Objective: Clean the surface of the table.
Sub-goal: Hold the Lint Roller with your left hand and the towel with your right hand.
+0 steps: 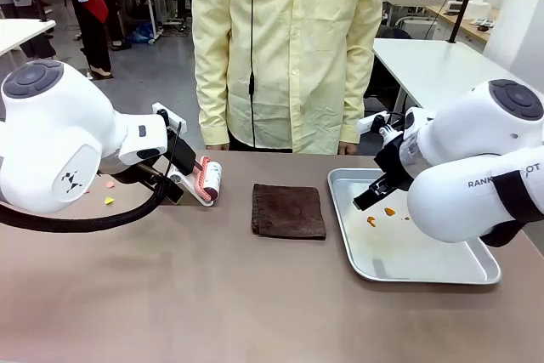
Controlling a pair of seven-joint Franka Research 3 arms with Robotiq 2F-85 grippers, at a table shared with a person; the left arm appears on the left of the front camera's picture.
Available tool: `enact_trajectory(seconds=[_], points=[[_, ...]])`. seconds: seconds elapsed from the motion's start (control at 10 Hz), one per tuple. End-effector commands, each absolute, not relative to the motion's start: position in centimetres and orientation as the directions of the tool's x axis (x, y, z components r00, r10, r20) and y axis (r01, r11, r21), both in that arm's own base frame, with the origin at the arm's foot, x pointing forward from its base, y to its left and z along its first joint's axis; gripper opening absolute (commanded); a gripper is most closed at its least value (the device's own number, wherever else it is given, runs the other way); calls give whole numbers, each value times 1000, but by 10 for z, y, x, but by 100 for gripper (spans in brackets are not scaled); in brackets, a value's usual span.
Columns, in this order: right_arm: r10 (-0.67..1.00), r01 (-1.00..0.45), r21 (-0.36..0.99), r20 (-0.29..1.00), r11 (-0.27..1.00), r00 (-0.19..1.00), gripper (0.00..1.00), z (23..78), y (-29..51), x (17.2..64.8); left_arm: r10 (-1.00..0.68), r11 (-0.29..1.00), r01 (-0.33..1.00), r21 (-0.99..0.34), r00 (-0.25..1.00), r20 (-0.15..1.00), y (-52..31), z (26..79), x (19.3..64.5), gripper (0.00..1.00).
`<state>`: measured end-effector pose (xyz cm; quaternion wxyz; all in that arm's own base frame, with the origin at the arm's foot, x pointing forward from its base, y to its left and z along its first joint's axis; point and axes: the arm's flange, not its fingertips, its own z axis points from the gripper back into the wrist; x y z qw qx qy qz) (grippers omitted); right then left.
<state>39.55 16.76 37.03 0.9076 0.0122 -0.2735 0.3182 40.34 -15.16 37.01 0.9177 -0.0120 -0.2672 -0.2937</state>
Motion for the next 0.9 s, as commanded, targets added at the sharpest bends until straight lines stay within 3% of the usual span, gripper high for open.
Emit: enact_trajectory(seconds=[0.0, 0.8], points=[[570, -584, -151, 505, 798, 648, 100, 370, 167, 396, -533, 827, 546, 135, 684, 497, -152, 370, 403, 100], [570, -584, -151, 505, 798, 648, 100, 370, 167, 396, -533, 827, 546, 135, 684, 497, -152, 370, 403, 100]])
